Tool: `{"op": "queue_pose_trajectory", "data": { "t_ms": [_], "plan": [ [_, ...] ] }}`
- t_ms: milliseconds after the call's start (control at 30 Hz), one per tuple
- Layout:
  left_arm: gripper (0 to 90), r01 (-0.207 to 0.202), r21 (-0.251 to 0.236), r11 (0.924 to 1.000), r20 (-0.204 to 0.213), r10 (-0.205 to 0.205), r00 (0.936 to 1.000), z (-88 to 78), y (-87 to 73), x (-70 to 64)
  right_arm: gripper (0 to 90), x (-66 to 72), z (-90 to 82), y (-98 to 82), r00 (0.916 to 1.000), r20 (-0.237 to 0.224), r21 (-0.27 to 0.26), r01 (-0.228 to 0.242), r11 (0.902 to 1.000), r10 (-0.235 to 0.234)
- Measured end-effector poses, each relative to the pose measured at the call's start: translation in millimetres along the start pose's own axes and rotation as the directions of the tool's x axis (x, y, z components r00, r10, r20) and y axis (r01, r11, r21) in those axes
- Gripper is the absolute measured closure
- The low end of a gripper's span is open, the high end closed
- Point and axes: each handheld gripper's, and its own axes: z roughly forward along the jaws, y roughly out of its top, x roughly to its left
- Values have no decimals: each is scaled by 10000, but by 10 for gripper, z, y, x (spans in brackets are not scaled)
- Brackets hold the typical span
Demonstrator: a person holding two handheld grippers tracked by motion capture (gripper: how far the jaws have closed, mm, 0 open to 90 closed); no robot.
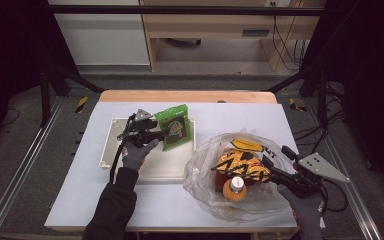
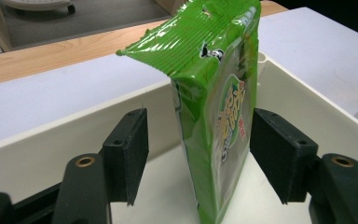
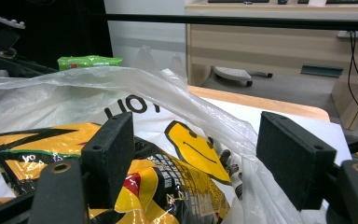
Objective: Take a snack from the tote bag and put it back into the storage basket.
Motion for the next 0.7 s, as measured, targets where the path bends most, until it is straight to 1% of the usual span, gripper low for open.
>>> {"op": "queue_pose_trajectory", "data": {
  "t_ms": [33,67,133,167,233,267,367,400,433,467,500,533,633,700],
  "plan": [
    [367,0,0,10000,0,0,10000,0,0,0,283,-2,-2,1,10000,13,-12,0,10000,0],
    [366,80,-55,10000,-91,-81,9999,-41,-17,4,283,-3,-3,2,10000,17,-27,13,10000,-13],
    [367,135,-68,9999,-83,-135,9999,-59,-30,13,283,-3,-6,3,10000,21,-35,-6,10000,6],
    [383,303,9,9995,-148,-303,9994,-87,-61,15,283,-5,-10,5,10000,25,-45,-31,10000,31],
    [460,321,101,9994,-90,-320,9994,-93,-80,8,283,-3,-12,6,10000,23,-42,-40,10000,40],
    [511,245,360,9991,-286,-235,9993,-83,-119,-29,283,-7,-10,7,10000,19,-56,-11,10000,11],
    [653,215,435,9988,-401,-197,9990,-56,-144,-49,283,-2,-9,5,10000,24,-20,-2,10000,2],
    [701,363,463,9983,-348,-347,9988,-8,-154,-51,283,1,-7,5,10000,24,-23,11,10000,-11],
    [733,363,463,9983,-348,-347,9988,-8,-154,-51,283,3,-6,5,10000,22,-37,22,10000,-21],
    [747,366,458,9983,-466,-344,9983,30,-151,-49,284,4,-7,5,10000,6,-35,3,10000,-2],
    [764,366,458,9983,-466,-344,9983,30,-151,-49,284,4,-7,5,10000,6,-35,3,10000,-2],
    [785,393,451,9982,-594,-366,9976,64,-146,-33,284,-1,-9,5,10000,5,-17,-10,10000,10],
    [804,451,427,9981,-678,-422,9968,90,-144,-11,284,-6,-4,1,10000,-1,-20,7,10000,-7],
    [806,668,343,9972,-713,-643,9954,133,-139,20,285,-7,-3,-2,10000,2,16,21,10000,-21]
  ]
}}
